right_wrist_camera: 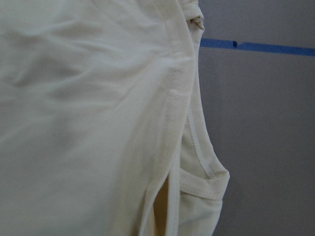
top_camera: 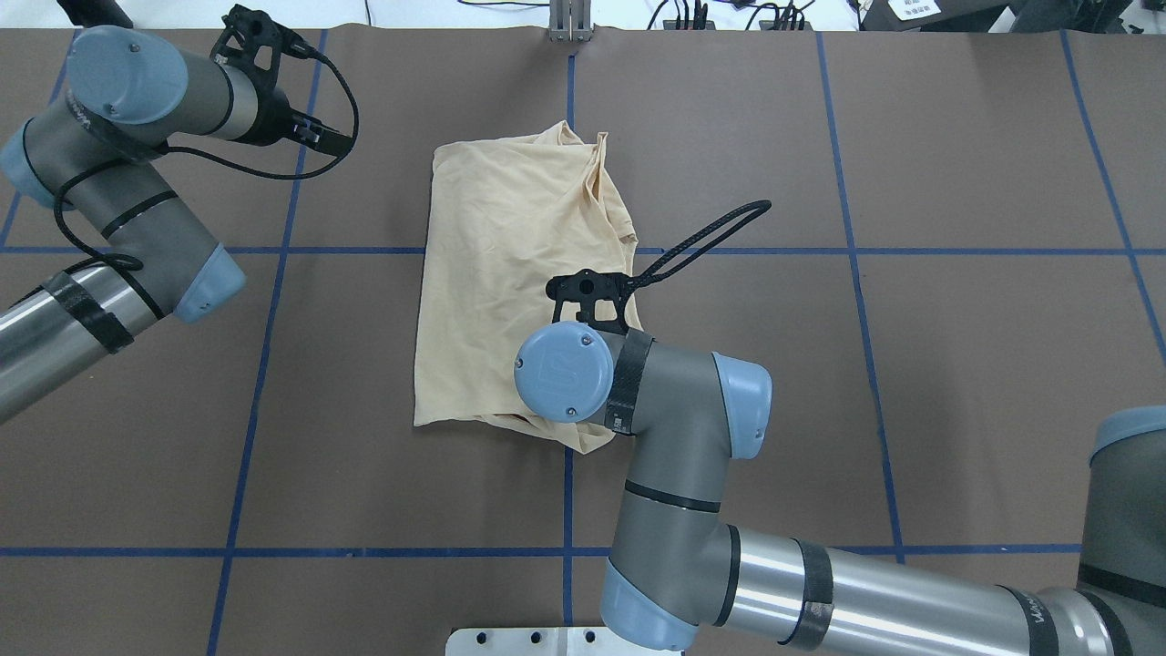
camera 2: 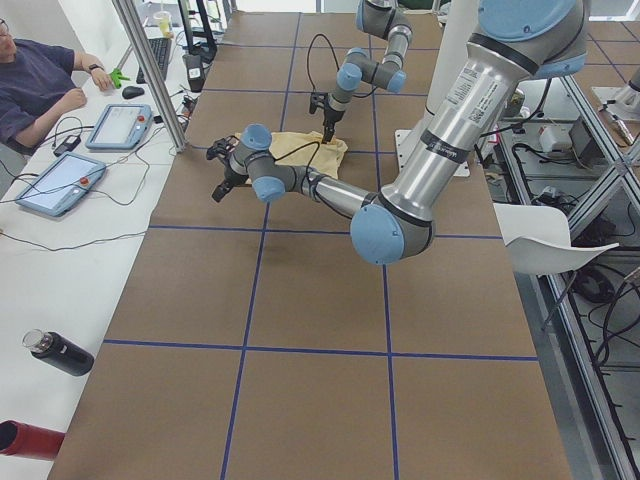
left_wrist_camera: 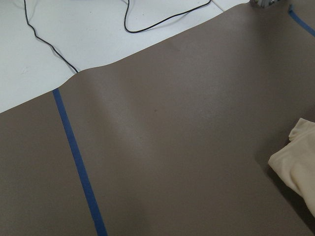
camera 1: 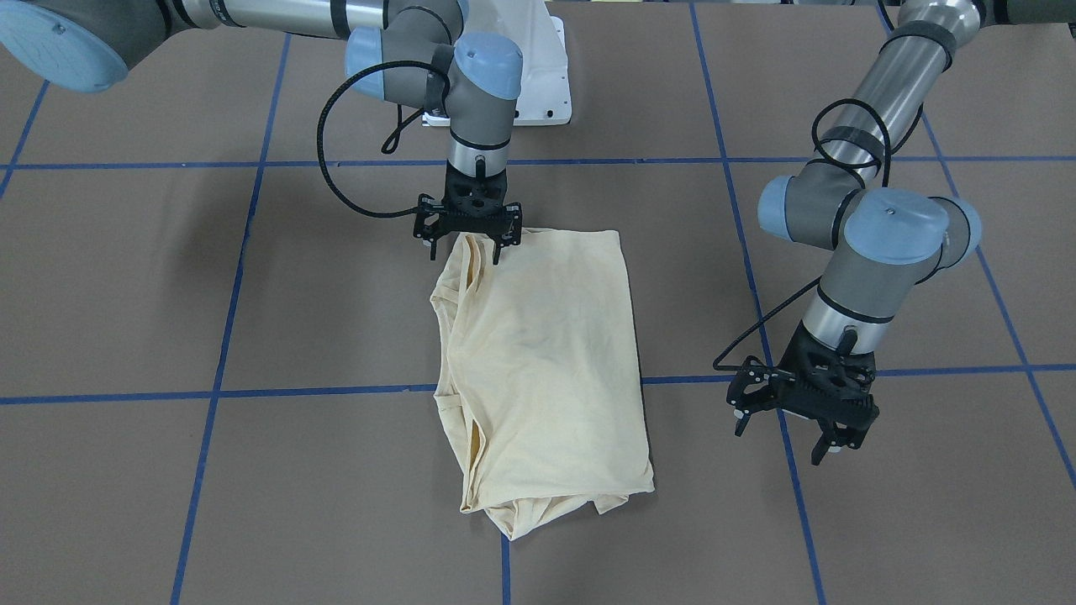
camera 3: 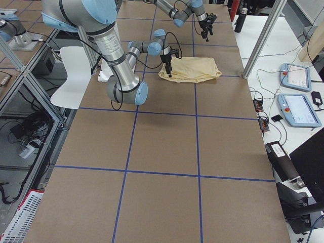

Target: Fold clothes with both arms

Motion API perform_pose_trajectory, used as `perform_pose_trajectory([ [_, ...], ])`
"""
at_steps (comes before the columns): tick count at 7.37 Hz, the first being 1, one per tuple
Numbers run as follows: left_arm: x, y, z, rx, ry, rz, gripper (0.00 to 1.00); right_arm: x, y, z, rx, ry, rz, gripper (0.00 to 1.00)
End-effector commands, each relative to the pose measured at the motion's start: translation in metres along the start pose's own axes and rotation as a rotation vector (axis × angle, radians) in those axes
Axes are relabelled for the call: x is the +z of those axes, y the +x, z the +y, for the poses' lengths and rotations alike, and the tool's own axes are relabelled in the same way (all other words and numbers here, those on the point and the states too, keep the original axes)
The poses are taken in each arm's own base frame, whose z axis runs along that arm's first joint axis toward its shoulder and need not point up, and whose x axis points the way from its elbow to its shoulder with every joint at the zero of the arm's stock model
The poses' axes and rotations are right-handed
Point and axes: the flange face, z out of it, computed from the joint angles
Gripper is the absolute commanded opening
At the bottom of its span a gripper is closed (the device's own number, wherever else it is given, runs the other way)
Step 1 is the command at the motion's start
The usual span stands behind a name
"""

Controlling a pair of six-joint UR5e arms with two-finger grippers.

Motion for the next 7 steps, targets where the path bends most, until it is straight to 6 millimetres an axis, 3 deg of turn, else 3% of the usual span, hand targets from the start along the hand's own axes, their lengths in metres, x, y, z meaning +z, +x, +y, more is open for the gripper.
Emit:
perform_pose_trajectory([
  [1,0.001,0.003,0.001,0.002,-0.002,0.003,1.00,0.025,0.005,0.005,-0.022,0.016,0.061,1.00],
  [2,0.002,0.003,0.002,0.003,-0.004,0.003,1.00,0.029,0.009,0.004,-0.033,0.017,0.081,1.00],
  [3,0.002,0.003,0.002,0.003,-0.004,0.003,1.00,0.022,0.018,-0.008,-0.080,0.015,0.103,1.00],
  [4,0.003,0.004,0.003,0.003,-0.005,0.004,1.00,0.024,0.039,-0.016,-0.103,0.014,0.126,1.00],
  [6,0.004,0.004,0.004,0.003,-0.009,0.004,1.00,0.019,0.110,-0.018,-0.178,0.025,0.127,1.00],
  [7,0.004,0.005,0.005,0.004,-0.009,0.005,1.00,0.016,0.123,-0.018,-0.172,0.029,0.122,1.00],
])
